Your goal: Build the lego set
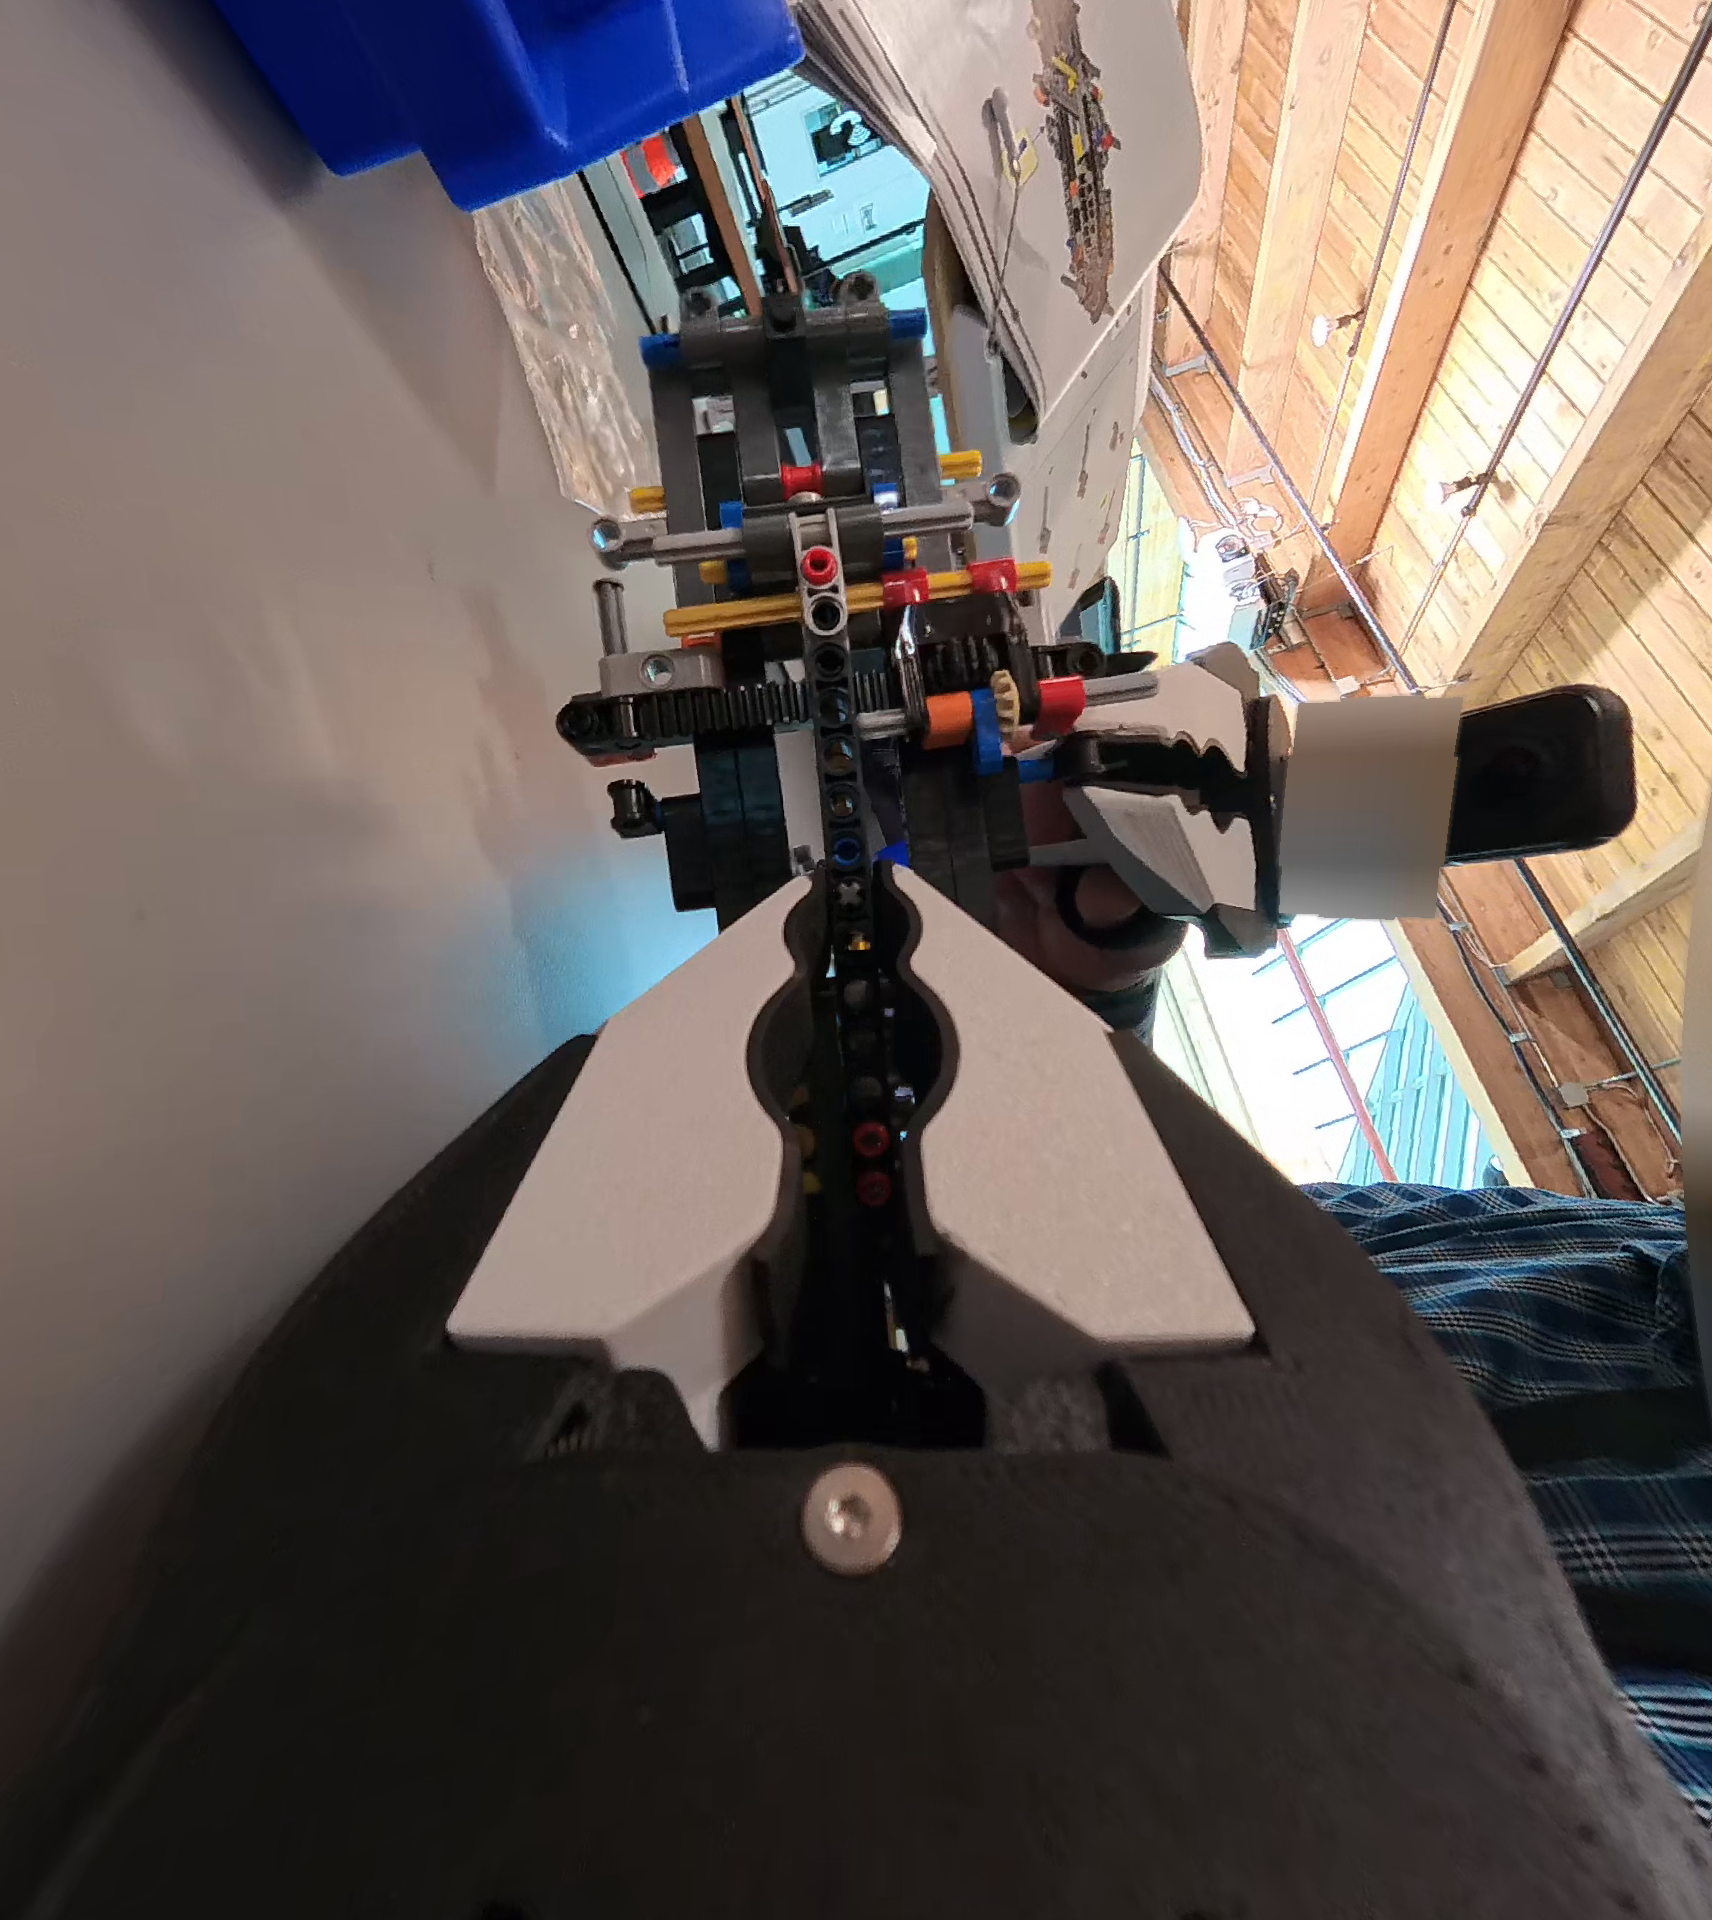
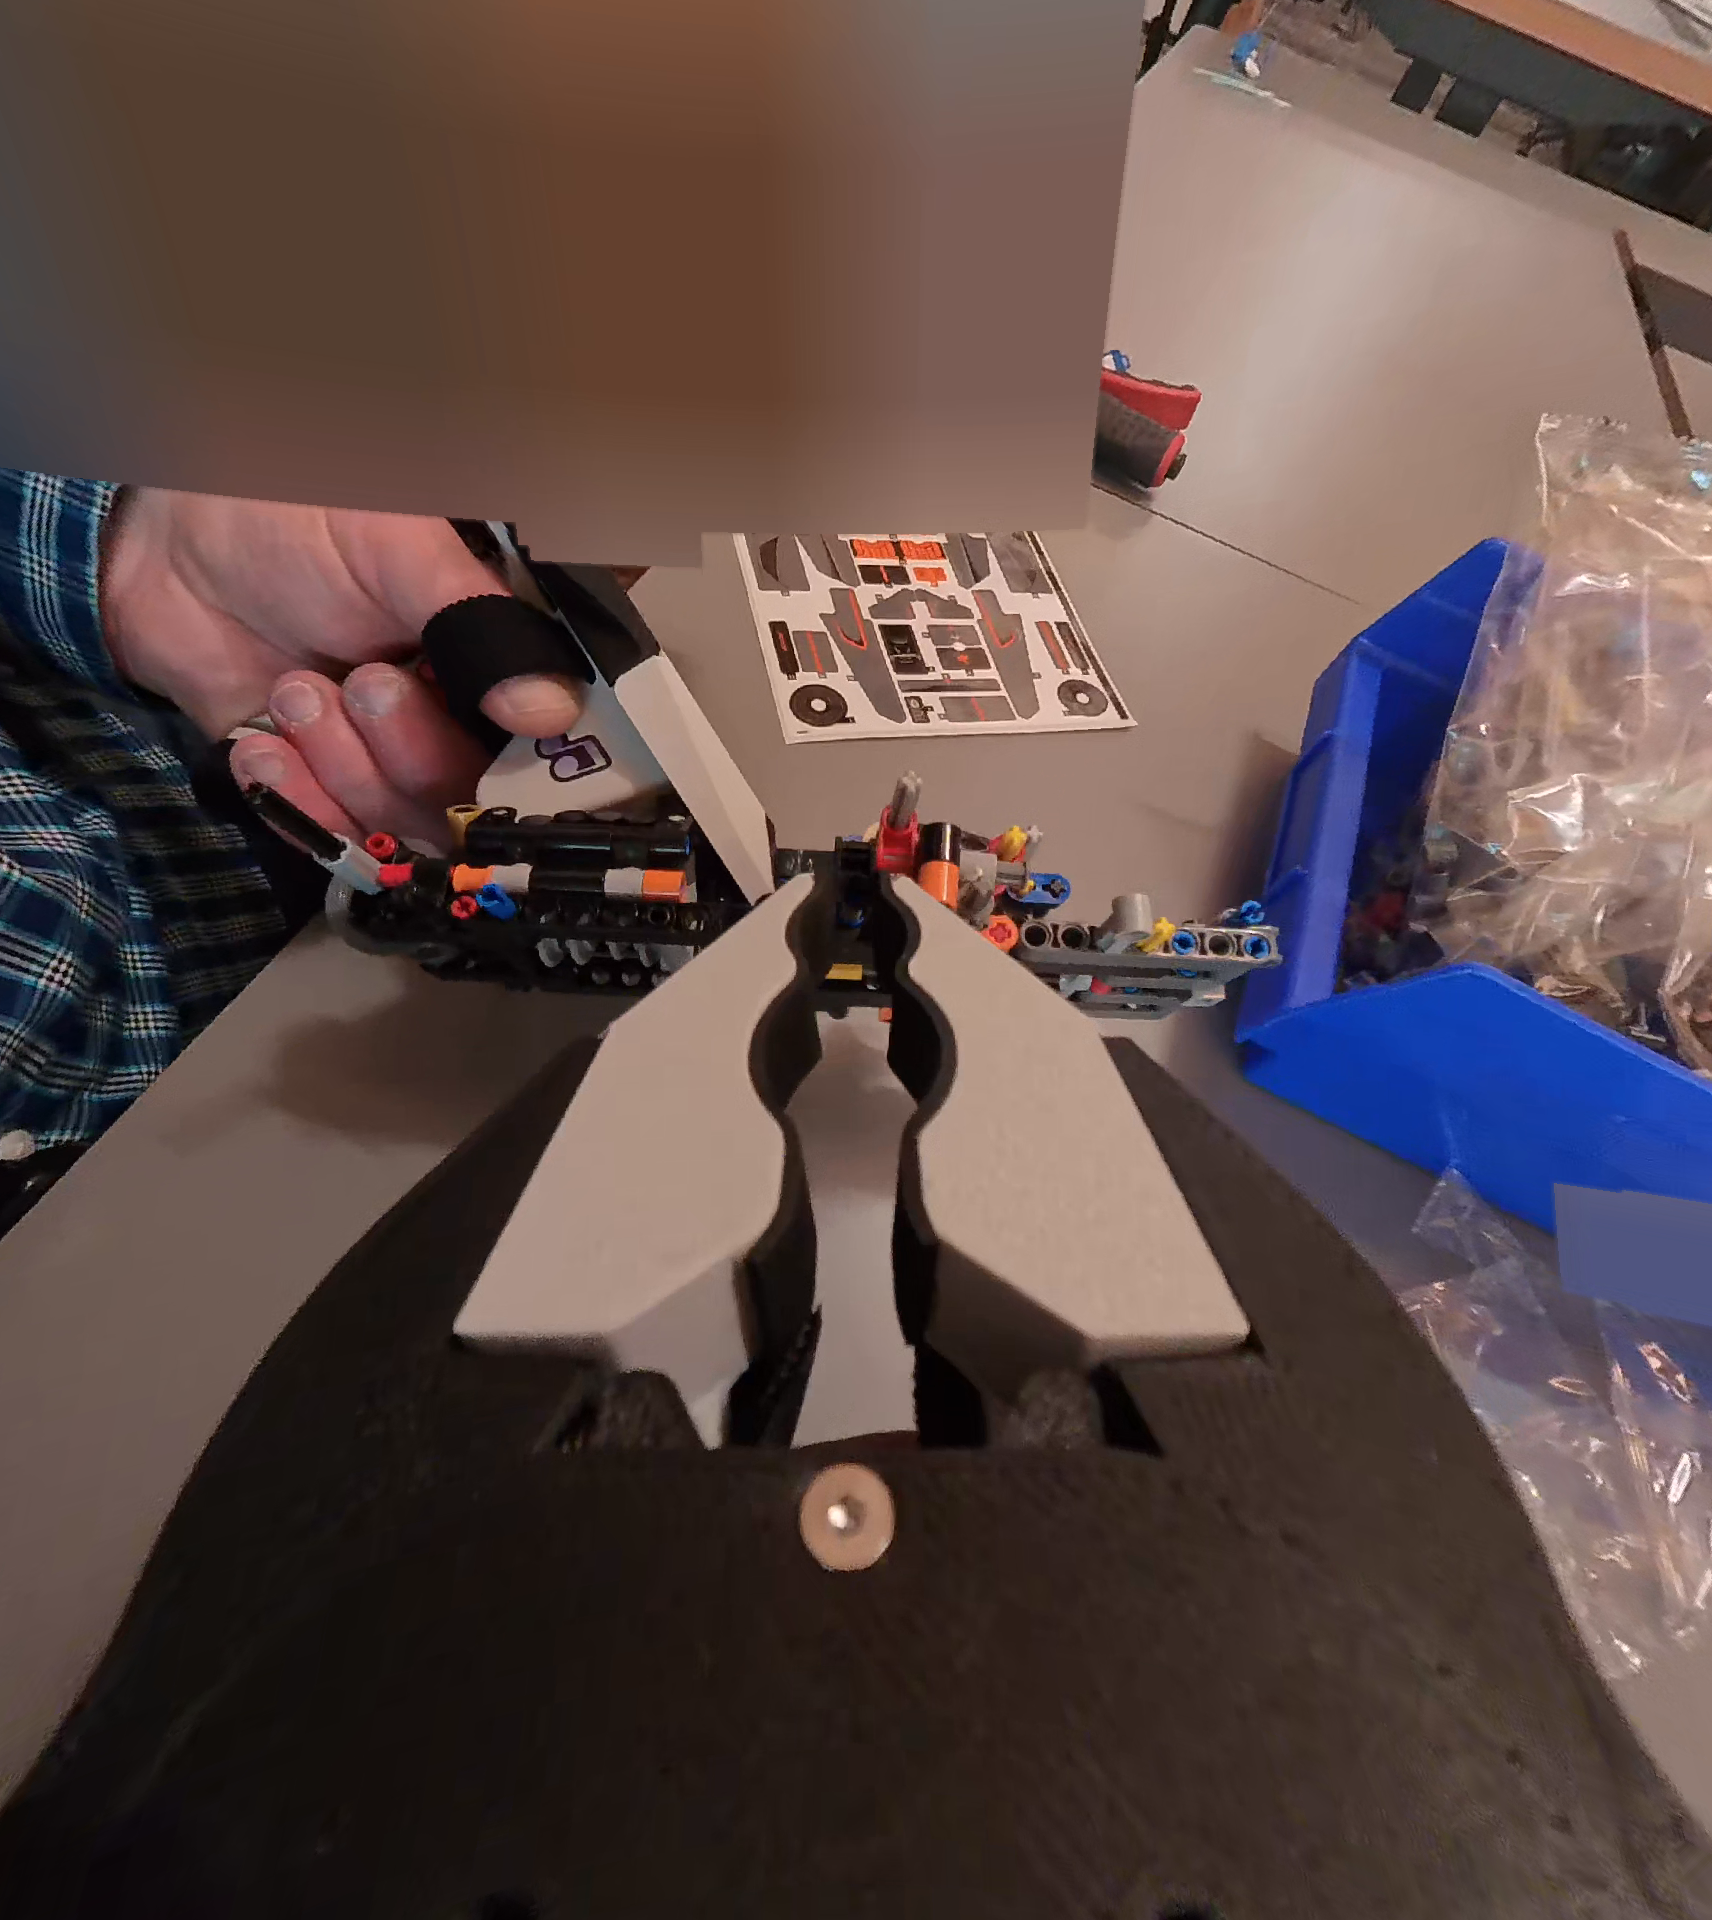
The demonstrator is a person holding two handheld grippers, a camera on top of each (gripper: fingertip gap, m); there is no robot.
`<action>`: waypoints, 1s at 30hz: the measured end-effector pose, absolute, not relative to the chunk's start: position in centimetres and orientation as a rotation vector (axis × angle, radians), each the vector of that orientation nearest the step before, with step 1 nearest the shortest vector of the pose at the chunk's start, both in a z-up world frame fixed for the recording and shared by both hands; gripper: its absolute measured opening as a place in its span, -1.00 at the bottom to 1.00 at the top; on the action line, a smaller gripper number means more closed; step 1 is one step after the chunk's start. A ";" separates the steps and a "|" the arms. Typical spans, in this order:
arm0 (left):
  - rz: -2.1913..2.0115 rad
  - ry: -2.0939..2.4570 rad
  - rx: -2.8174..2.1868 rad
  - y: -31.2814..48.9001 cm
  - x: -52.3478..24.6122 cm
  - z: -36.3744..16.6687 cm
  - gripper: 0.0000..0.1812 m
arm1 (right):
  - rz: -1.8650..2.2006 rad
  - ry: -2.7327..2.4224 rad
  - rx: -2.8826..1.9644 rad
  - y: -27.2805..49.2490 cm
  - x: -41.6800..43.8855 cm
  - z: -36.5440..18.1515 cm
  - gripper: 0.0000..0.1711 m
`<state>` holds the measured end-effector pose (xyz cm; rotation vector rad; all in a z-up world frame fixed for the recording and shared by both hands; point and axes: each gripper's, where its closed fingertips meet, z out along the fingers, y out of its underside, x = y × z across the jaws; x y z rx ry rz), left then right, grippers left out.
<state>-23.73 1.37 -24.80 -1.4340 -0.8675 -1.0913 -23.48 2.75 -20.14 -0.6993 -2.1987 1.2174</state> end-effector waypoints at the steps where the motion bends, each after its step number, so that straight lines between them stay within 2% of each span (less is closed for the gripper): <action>1: -1.092 -0.870 -1.435 1.4 -23.7 -24.8 -0.93 | 1.215 -2.202 -0.698 2.8 -23.5 -20.2 -0.95; 30: -1.035 -0.943 -1.523 1.5 -23.7 -26.4 -0.91 | 1.309 -2.126 -0.797 3.5 -24.3 -22.2 -0.96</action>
